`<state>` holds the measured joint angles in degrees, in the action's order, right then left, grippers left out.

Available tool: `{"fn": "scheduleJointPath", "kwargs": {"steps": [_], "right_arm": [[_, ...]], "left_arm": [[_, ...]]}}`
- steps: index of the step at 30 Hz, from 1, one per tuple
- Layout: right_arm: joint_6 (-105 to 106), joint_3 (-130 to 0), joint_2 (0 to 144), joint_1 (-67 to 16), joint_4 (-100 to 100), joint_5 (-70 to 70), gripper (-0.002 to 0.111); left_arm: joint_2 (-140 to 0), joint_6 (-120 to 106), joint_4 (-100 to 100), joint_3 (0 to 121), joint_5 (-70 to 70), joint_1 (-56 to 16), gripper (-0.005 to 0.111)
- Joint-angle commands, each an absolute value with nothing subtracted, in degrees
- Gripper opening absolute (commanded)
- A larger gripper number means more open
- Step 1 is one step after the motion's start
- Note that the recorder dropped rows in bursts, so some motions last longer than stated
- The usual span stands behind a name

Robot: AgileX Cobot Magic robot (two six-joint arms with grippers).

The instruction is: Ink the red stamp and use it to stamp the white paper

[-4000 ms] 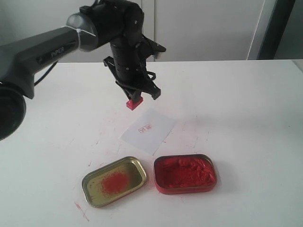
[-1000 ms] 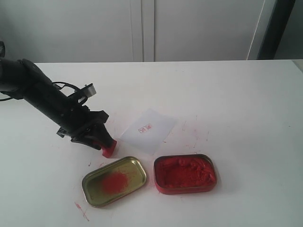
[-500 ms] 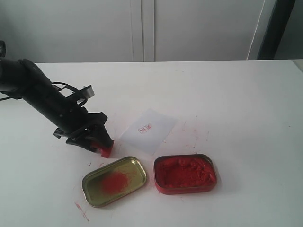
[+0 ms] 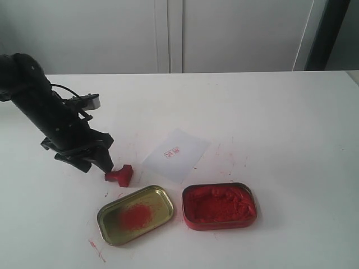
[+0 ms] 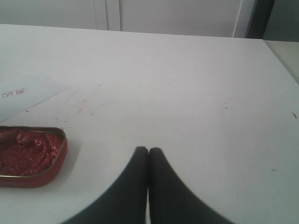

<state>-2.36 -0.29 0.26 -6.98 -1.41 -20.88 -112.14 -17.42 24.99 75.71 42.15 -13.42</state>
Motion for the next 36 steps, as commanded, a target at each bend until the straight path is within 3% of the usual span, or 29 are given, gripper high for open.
{"fn": "scheduleJointPath", "kwargs": {"steps": [1, 6, 10, 20, 36], "right_arm": [[-2.46, 0.00, 0.00, -6.77, -1.55, -19.95, 0.000], [-2.46, 0.00, 0.00, -6.77, -1.55, -19.95, 0.000], [-2.46, 0.00, 0.00, -6.77, -1.55, -19.95, 0.000], [-2.46, 0.00, 0.00, -6.77, -1.55, -19.95, 0.000], [-2.46, 0.00, 0.00, -6.77, -1.55, -19.95, 0.000]], "left_arm": [[-110.75, -14.15, 20.09, 75.40, 43.23, -13.32, 0.064], [-110.75, -12.57, 18.80, 75.40, 43.38, -13.32, 0.062], [-110.63, -11.87, 18.80, 75.40, 43.51, -13.32, 0.053], [-110.26, -12.93, 18.72, 75.40, 44.46, -13.32, 0.001], [-101.90, -1.44, 2.67, 75.40, 47.42, -13.32, 0.000]]}}
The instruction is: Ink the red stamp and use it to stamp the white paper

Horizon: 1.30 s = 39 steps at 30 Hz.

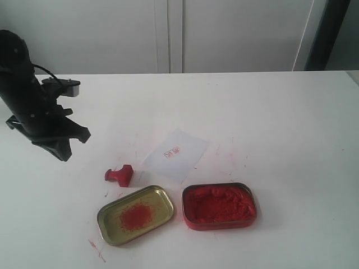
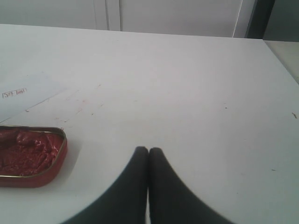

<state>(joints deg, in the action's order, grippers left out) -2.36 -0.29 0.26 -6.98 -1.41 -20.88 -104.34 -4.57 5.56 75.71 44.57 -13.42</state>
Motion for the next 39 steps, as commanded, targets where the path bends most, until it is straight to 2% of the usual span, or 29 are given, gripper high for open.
{"fn": "scheduleJointPath", "kwargs": {"steps": [1, 9, 30, 39], "right_arm": [[-2.46, 0.00, 0.00, -6.77, -1.55, -19.95, 0.000], [-2.46, 0.00, 0.00, -6.77, -1.55, -19.95, 0.000], [-2.46, 0.00, 0.00, -6.77, -1.55, -19.95, 0.000], [-2.46, 0.00, 0.00, -6.77, -1.55, -19.95, 0.000]], "left_arm": [[-101.50, -1.44, 2.67, 75.40, 47.73, -13.32, 0.000], [-95.86, -1.44, 2.67, 74.71, 51.10, -13.32, 0.000], [-67.52, -3.74, 3.34, 58.33, 50.58, -12.98, 0.000], [-60.65, -3.77, 3.76, 57.33, 50.79, -4.61, 0.000]]}}
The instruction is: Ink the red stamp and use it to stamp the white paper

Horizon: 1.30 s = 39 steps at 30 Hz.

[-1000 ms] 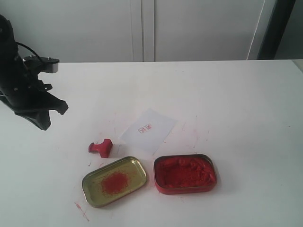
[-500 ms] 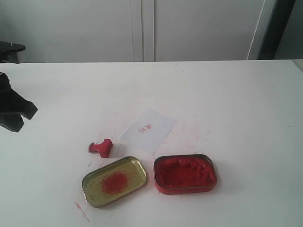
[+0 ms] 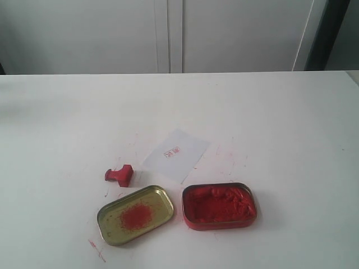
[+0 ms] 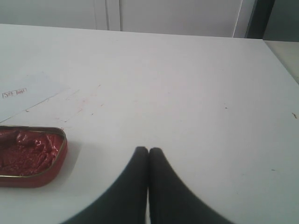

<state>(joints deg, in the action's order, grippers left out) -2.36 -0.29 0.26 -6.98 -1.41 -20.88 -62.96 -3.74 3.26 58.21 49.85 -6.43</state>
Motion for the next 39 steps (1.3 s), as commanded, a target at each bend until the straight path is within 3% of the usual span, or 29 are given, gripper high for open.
{"fn": "scheduleJointPath", "kwargs": {"steps": [1, 27, 39], "right_arm": [[-2.46, 0.00, 0.00, -6.77, -1.55, -19.95, 0.000], [-2.46, 0.00, 0.00, -6.77, -1.55, -19.95, 0.000], [-2.46, 0.00, 0.00, -6.77, -1.55, -19.95, 0.000]], "left_arm": [[-59.90, -3.77, 3.76, 56.98, 50.79, -3.79, 0.000], [-27.88, -1.22, 4.22, 43.75, 56.68, -1.10, 0.000], [-25.79, -1.34, 4.22, 43.35, 57.90, -1.10, 0.000]]}}
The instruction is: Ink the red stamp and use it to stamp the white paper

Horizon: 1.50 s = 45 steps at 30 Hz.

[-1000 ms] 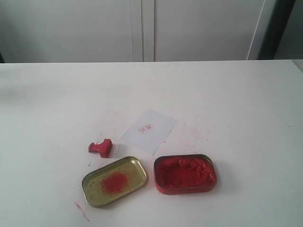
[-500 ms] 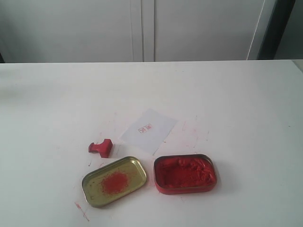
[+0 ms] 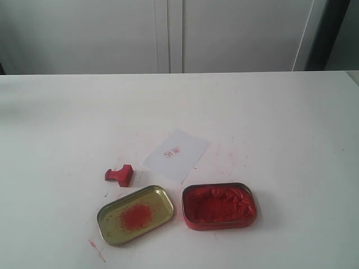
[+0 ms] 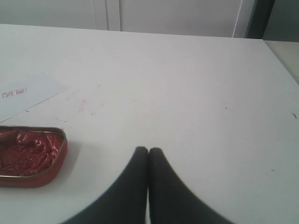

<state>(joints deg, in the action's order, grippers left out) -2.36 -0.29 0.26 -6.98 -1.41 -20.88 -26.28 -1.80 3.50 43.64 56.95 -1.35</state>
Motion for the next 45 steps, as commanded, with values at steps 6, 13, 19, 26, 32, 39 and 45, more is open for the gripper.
{"fn": "scheduleJointPath", "kwargs": {"steps": [6, 13, 19, 26, 32, 39, 45], "right_arm": [[-2.46, 0.00, 0.00, -6.77, -1.55, -19.95, 0.000], [-2.46, 0.00, 0.00, -6.77, -1.55, -19.95, 0.000], [-2.46, 0.00, 0.00, -6.77, -1.55, -19.95, 0.000], [-2.46, 0.00, 0.00, -6.77, -1.55, -19.95, 0.000], [-2.46, 0.00, 0.00, -6.77, -1.55, -19.95, 0.000], [-2.46, 0.00, 0.00, -6.77, -1.55, -19.95, 0.000], [-2.46, 0.00, 0.00, -6.77, -1.55, -19.95, 0.000]], "left_arm": [[-25.79, -1.47, 4.22, 43.35, 57.90, -1.10, 0.000], [-25.79, -1.47, 4.22, 43.35, 57.90, -1.10, 0.000], [-25.32, -1.47, 4.22, 43.35, 56.06, -1.10, 0.000], [-20.72, -1.47, 4.22, 39.49, 51.52, -1.10, 0.000], [-14.63, -1.24, 4.58, 32.13, 45.28, -1.10, 0.000], [-10.34, -1.06, 5.63, 22.91, 35.08, -1.10, 0.000], [-8.53, -1.06, 6.08, 15.65, 28.40, -1.10, 0.000]]}}
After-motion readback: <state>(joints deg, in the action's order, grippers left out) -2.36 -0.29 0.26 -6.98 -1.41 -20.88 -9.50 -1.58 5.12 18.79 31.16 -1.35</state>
